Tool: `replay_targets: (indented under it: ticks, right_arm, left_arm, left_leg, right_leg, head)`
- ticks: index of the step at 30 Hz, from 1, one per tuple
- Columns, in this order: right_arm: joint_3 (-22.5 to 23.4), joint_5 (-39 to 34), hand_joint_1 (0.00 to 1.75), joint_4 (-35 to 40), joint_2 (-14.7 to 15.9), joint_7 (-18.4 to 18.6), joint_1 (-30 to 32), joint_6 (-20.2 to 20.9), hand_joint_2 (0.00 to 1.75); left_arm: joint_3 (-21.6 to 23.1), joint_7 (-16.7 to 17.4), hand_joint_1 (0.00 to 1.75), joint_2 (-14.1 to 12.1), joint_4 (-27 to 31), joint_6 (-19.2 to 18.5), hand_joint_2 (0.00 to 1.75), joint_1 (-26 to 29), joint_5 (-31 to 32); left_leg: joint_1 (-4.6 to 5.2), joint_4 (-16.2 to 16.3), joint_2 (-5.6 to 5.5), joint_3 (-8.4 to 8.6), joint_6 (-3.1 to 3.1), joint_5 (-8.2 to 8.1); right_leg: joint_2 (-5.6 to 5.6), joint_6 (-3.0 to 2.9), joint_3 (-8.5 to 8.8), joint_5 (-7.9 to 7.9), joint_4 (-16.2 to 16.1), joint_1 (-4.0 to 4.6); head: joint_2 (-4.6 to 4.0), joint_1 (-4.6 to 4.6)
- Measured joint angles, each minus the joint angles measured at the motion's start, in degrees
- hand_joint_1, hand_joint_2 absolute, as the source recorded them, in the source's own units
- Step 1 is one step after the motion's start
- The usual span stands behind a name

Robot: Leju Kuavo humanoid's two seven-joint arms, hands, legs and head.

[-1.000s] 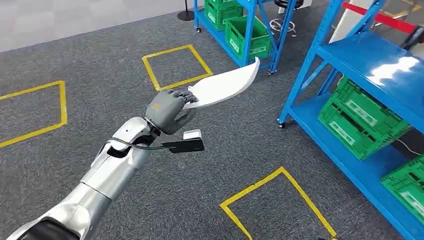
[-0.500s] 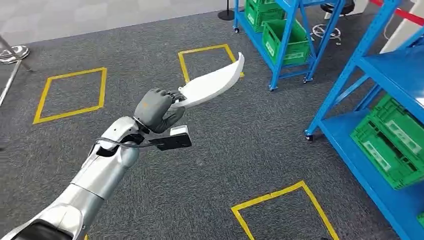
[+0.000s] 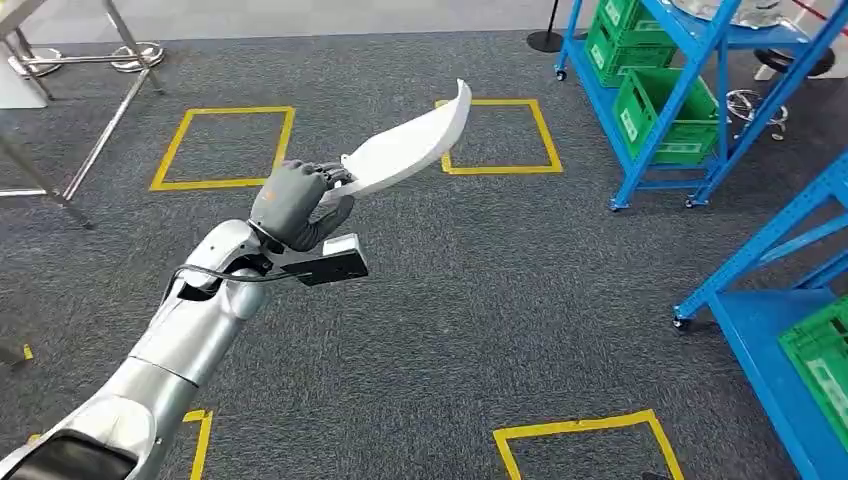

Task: Take the parts from the cabinet and place them on the table.

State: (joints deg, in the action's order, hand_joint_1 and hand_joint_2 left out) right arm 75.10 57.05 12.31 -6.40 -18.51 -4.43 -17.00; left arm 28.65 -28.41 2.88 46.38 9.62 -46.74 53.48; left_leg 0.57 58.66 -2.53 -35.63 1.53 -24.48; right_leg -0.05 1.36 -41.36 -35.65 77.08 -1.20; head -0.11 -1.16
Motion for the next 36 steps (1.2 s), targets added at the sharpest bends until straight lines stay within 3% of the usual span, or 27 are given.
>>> replay_targets:
  ticks: [2,3,4,5,8,9,10,11,12,14,15,16,18,19,20,21,24,25,26,27,29,30,31,33,34,35,36]
  right_arm:
    - [0.0,0.0,0.00,0.0,0.0,0.0,0.0,0.2,0.00]
    - [0.0,0.0,0.00,0.0,0.0,0.0,0.0,0.2,0.00]
    - [0.0,0.0,0.00,0.0,0.0,0.0,0.0,0.2,0.00]
    - [0.0,0.0,0.00,0.0,0.0,-0.1,0.0,0.4,0.00]
    - [0.0,0.0,0.00,0.0,0.0,-0.5,-0.4,0.6,0.00]
    - [0.0,0.0,0.00,0.0,0.0,-0.8,-0.5,0.7,0.00]
    - [0.0,0.0,0.00,0.0,0.0,-0.9,-0.7,0.8,0.00]
    - [0.0,0.0,0.00,0.0,0.0,-1.0,-0.7,0.9,0.00]
    - [0.0,0.0,0.00,0.0,0.0,-0.8,-0.5,0.9,0.00]
    - [0.0,0.0,0.00,0.0,0.1,-0.5,-0.5,0.9,0.00]
    - [0.0,0.0,0.00,0.0,0.1,-0.5,-0.6,0.9,0.00]
    - [0.0,0.0,0.00,0.0,0.1,-0.3,-0.7,0.9,0.00]
    - [0.0,0.0,0.00,0.0,0.1,-0.3,-0.8,0.9,0.00]
    - [0.0,0.0,0.00,0.0,0.1,-0.3,-0.8,0.9,0.00]
    - [0.0,0.0,0.00,0.0,0.0,-0.3,-0.8,0.9,0.00]
    - [0.0,0.0,0.00,0.0,0.0,-0.4,-0.8,0.9,0.00]
    - [0.0,0.0,0.00,0.0,-0.1,-0.9,-1.1,1.4,0.00]
    - [0.0,0.0,0.00,0.0,0.0,-1.0,-1.3,1.4,0.00]
    - [0.0,0.1,0.00,0.0,-0.1,-1.1,-1.3,1.5,0.00]
    - [0.0,0.1,0.00,0.0,-0.1,-1.0,-1.2,1.6,0.00]
    - [0.0,0.1,0.00,0.0,0.0,-1.0,-0.9,1.5,0.00]
    - [0.0,0.1,0.00,0.0,0.1,-1.0,-0.8,1.5,0.00]
    - [0.0,0.1,0.00,0.0,0.0,-1.0,-0.8,1.5,0.00]
    - [0.0,0.1,0.00,0.0,0.1,-1.0,-0.8,1.5,0.00]
    - [0.0,0.1,0.00,0.0,0.1,-1.0,-0.9,1.5,0.00]
    - [0.0,0.2,0.00,0.0,0.1,-1.0,-0.9,1.5,0.00]
    - [0.0,0.2,0.00,0.0,0.1,-1.0,-0.9,1.5,0.00]
  left_arm:
    - [-0.3,-0.2,1.75,-0.2,-0.4,0.2,1.75,0.1,0.0]
    - [-0.4,-0.2,1.75,-0.2,-0.6,0.2,1.75,0.0,0.0]
    - [-0.4,-0.2,1.75,-0.2,-0.7,0.3,1.75,-0.2,0.0]
    - [-0.5,-0.3,1.75,-0.2,-0.8,0.3,1.75,-0.5,0.0]
    - [-0.8,-0.5,1.75,-0.3,-1.2,0.2,1.75,-0.6,0.0]
    - [-0.9,-0.5,1.75,-0.7,-1.4,0.2,1.75,-0.7,0.0]
    - [-0.9,-0.5,1.75,-0.8,-1.5,0.2,1.75,-1.0,0.1]
    - [-0.9,-0.5,1.75,-0.8,-1.6,0.2,1.75,-1.3,0.2]
    - [-1.0,-0.5,1.75,-0.8,-1.8,0.2,1.75,-1.7,0.2]
    - [-1.0,-0.5,1.75,-0.8,-2.0,-0.1,1.75,-1.7,0.4]
    - [-1.0,-0.5,1.75,-0.8,-2.2,-0.4,1.75,-1.7,0.5]
    - [-1.0,-0.5,1.75,-0.8,-2.3,-0.5,1.75,-1.7,0.6]
    - [-1.0,-0.5,1.75,-0.9,-2.3,-0.5,1.75,-1.9,0.7]
    - [-1.0,-0.5,1.75,-0.9,-2.3,-0.5,1.75,-2.1,0.7]
    - [-1.0,-0.5,1.75,-0.9,-2.3,-0.5,1.75,-2.4,0.9]
    - [-1.0,-0.5,1.75,-0.7,-2.3,-0.6,1.75,-2.7,1.0]
    - [-1.1,-0.5,1.75,-1.2,-2.3,-0.6,1.75,-2.8,1.1]
    - [-1.1,-0.5,1.75,-1.1,-2.2,-0.6,1.75,-2.8,1.1]
    - [-1.3,-0.4,1.75,-1.2,-2.3,-0.6,1.75,-3.1,1.1]
    - [-1.3,-0.4,1.75,-1.0,-2.3,-0.6,1.75,-3.3,1.1]
    - [-1.3,-0.5,1.75,-0.8,-2.4,-0.6,1.75,-2.8,1.1]
    - [-1.3,-0.5,1.75,-0.8,-2.6,-0.6,1.75,-2.6,1.1]
    - [-1.3,-0.5,1.75,-0.8,-2.8,-0.7,1.75,-2.4,1.1]
    - [-1.3,-0.5,1.75,-0.9,-2.9,-0.7,1.75,-2.4,1.1]
    - [-1.3,-0.5,1.75,-0.9,-2.9,-0.9,1.75,-2.5,1.1]
    - [-1.3,-0.4,1.75,-0.9,-2.9,-1.0,1.75,-2.7,1.1]
    - [-1.3,-0.3,1.75,-0.8,-2.9,-1.1,1.75,-2.8,1.1]
  left_leg:
    - [-0.28,0.4,-1.82,-0.04,-0.38,-0.12]
    - [-0.47,0.8,-2.69,-0.08,-0.73,-0.27]
    - [-0.67,1.2,-3.39,-0.38,-1.15,-0.47]
    - [-0.42,2.0,-4.24,-1.04,-1.74,-0.63]
    - [-0.90,0.9,-6.17,-1.37,-3.14,0.29]
    - [-0.89,0.9,-6.52,-1.98,-3.40,0.35]
    - [-0.46,1.9,-2.77,-2.20,-3.47,-0.38]
    - [-0.39,4.0,-0.22,-3.20,-3.63,-1.84]
    - [-0.54,8.7,1.35,-5.46,-3.83,-4.31]
    - [-0.70,17.0,1.89,-9.46,-4.00,-7.43]
    - [-0.75,18.3,1.91,-10.13,-3.98,-7.29]
    - [-0.75,17.0,1.99,-9.43,-3.94,-6.02]
    - [-0.62,7.9,3.19,-4.46,-3.47,-1.33]
    - [-0.31,3.1,5.58,-1.78,-2.92,0.44]
    - [0.79,1.2,8.71,-0.70,-2.33,-0.63]
    - [0.67,1.1,7.49,-0.87,-1.75,-0.28]
    - [0.76,0.6,5.08,-0.74,-0.94,-0.07]
    - [0.24,0.0,4.37,-0.22,-0.64,0.20]
    - [0.06,-0.1,3.67,-0.21,-0.30,0.33]
    - [0.00,-0.1,2.97,-0.32,0.02,0.38]
    - [-0.01,0.0,1.12,-0.34,0.16,0.35]
    - [-0.02,0.1,0.27,-0.35,0.15,0.34]
    - [-0.10,0.3,-0.60,-0.35,0.08,0.29]
    - [-0.40,0.7,-2.36,-0.38,-0.33,0.12]
    - [-0.55,1.1,-3.13,-0.51,-0.76,-0.08]
    - [-0.44,1.5,-3.76,-0.93,-1.28,-0.20]
    - [-0.50,1.8,-4.59,-1.46,-1.70,-0.20]
  right_leg:
    - [0.20,0.16,2.61,4.74,-6.6,-0.31]
    - [1.23,0.36,5.12,7.37,-11.9,-0.62]
    - [4.08,0.67,6.63,7.69,-15.4,-1.13]
    - [5.75,0.63,6.93,6.98,-16.1,-0.94]
    - [3.51,-0.70,6.99,7.28,-15.9,-0.32]
    - [2.63,-1.27,7.14,7.64,-16.4,-0.89]
    - [1.96,-1.69,7.29,7.80,-16.7,-0.78]
    - [1.42,-2.09,7.36,7.81,-16.8,-0.63]
    - [0.50,-2.28,7.36,7.75,-16.8,-0.36]
    - [-1.30,-2.53,7.38,7.56,-16.8,-0.14]
    - [-2.12,-2.59,7.42,7.51,-16.8,-0.09]
    - [-2.83,-2.61,7.52,7.39,-16.8,-0.05]
    - [-4.30,-2.47,8.08,7.00,-16.8,0.04]
    - [-4.92,-2.25,8.42,6.76,-16.8,0.13]
    - [-5.59,-1.89,8.54,6.46,-16.7,0.51]
    - [-6.20,-1.62,8.60,6.38,-16.7,0.51]
    - [-8.53,-0.73,9.60,6.01,-17.2,0.55]
    - [-6.75,-0.31,9.45,5.49,-16.7,0.12]
    - [-3.11,-0.10,8.57,4.43,-14.8,0.09]
    - [-1.14,0.03,6.37,2.41,-10.6,0.00]
    - [-0.10,0.33,1.64,-0.56,-2.0,0.01]
    - [-0.03,0.45,0.24,-0.43,-0.1,0.00]
    - [-0.03,0.52,0.10,1.13,-1.0,-0.06]
    - [0.34,0.67,3.38,6.52,-9.2,-0.40]
    - [2.03,0.93,5.65,8.78,-14.2,-0.78]
    - [5.26,0.96,6.29,7.40,-15.6,-1.10]
    - [5.16,0.51,6.47,7.54,-16.0,-0.92]
  head:
    - [0.00,0.00]
    - [0.00,-0.02]
    - [0.00,0.02]
    - [0.00,0.11]
    - [0.00,0.15]
    - [0.02,0.13]
    - [0.00,-0.02]
    - [0.00,-0.64]
    - [0.00,-0.55]
    - [0.02,-0.61]
    - [0.00,-0.61]
    - [0.00,-0.61]
    - [0.00,-0.63]
    - [0.00,-0.63]
    - [0.00,-0.63]
    - [0.00,-0.50]
    - [0.00,-0.55]
    - [0.00,-0.52]
    - [0.00,-0.46]
    - [0.00,-0.22]
    - [0.00,-0.04]
    - [0.00,-0.04]
    - [0.00,-0.04]
    - [0.00,-0.04]
    - [0.00,-0.04]
    - [0.00,0.09]
    - [0.00,0.09]
